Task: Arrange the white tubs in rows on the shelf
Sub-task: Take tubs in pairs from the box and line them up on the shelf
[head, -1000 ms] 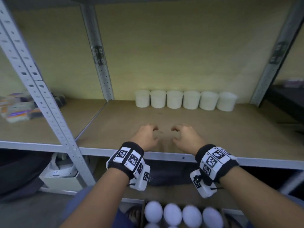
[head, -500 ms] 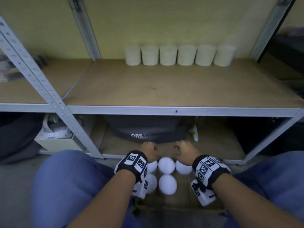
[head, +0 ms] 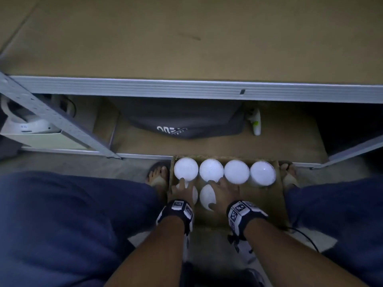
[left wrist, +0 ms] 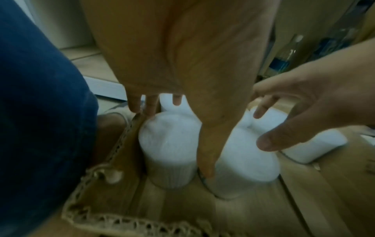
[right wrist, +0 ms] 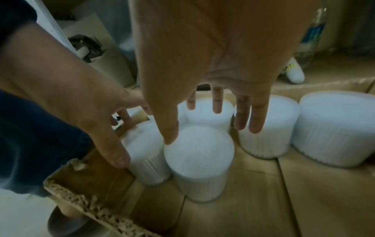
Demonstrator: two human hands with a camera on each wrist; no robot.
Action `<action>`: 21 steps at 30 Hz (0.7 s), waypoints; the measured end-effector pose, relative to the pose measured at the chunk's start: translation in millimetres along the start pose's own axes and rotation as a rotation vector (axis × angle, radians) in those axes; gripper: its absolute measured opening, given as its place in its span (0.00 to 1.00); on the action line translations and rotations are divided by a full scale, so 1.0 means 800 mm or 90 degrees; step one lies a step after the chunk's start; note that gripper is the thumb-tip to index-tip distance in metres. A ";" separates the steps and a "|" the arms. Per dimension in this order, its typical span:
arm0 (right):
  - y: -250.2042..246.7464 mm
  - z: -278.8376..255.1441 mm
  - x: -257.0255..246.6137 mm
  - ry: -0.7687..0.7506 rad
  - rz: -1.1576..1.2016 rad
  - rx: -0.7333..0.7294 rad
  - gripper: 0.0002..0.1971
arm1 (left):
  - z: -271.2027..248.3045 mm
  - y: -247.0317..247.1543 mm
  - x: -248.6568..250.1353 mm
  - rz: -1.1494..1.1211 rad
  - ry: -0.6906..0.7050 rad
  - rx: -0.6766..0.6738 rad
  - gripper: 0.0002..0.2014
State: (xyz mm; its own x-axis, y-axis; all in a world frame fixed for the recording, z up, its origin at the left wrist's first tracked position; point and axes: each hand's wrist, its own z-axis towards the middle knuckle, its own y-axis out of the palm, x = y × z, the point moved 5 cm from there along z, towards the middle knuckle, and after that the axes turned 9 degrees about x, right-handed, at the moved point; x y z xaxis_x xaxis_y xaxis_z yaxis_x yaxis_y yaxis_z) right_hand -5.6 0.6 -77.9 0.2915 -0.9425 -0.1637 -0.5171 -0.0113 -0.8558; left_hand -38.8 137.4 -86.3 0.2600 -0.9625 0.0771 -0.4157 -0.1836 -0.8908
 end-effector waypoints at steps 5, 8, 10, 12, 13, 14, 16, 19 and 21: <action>0.002 0.014 -0.021 0.014 -0.084 0.067 0.38 | 0.013 0.024 -0.001 0.030 -0.007 0.031 0.32; 0.019 0.026 -0.026 0.048 0.035 0.084 0.39 | 0.014 0.038 -0.005 0.033 -0.016 0.018 0.34; 0.030 0.027 -0.028 0.044 0.037 0.080 0.42 | 0.012 0.035 -0.006 0.045 -0.019 0.017 0.34; 0.026 0.021 -0.031 0.038 0.060 0.035 0.41 | 0.011 0.037 -0.008 0.054 -0.012 0.024 0.33; 0.024 0.017 -0.029 0.040 0.055 0.027 0.37 | 0.011 0.036 -0.009 0.065 -0.005 0.032 0.33; 0.020 0.014 -0.029 0.044 0.068 0.032 0.33 | 0.011 0.035 -0.011 0.068 -0.005 0.028 0.34; 0.016 0.010 -0.026 0.058 0.087 0.056 0.30 | 0.010 0.031 -0.012 0.056 -0.015 0.006 0.37; 0.004 0.001 -0.028 0.038 0.077 0.041 0.34 | 0.008 0.015 -0.002 0.022 -0.027 0.001 0.36; -0.012 -0.004 -0.025 0.032 0.054 0.012 0.36 | 0.005 -0.001 0.005 -0.020 -0.049 -0.018 0.37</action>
State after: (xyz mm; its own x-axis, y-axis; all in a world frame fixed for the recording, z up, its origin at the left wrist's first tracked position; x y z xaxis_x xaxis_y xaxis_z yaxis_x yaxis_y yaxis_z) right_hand -9.5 18.5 -65.0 0.2071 -0.9551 -0.2117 -0.5233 0.0747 -0.8489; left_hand -33.6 134.5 -86.8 0.3394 -0.9382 0.0682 -0.4305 -0.2194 -0.8755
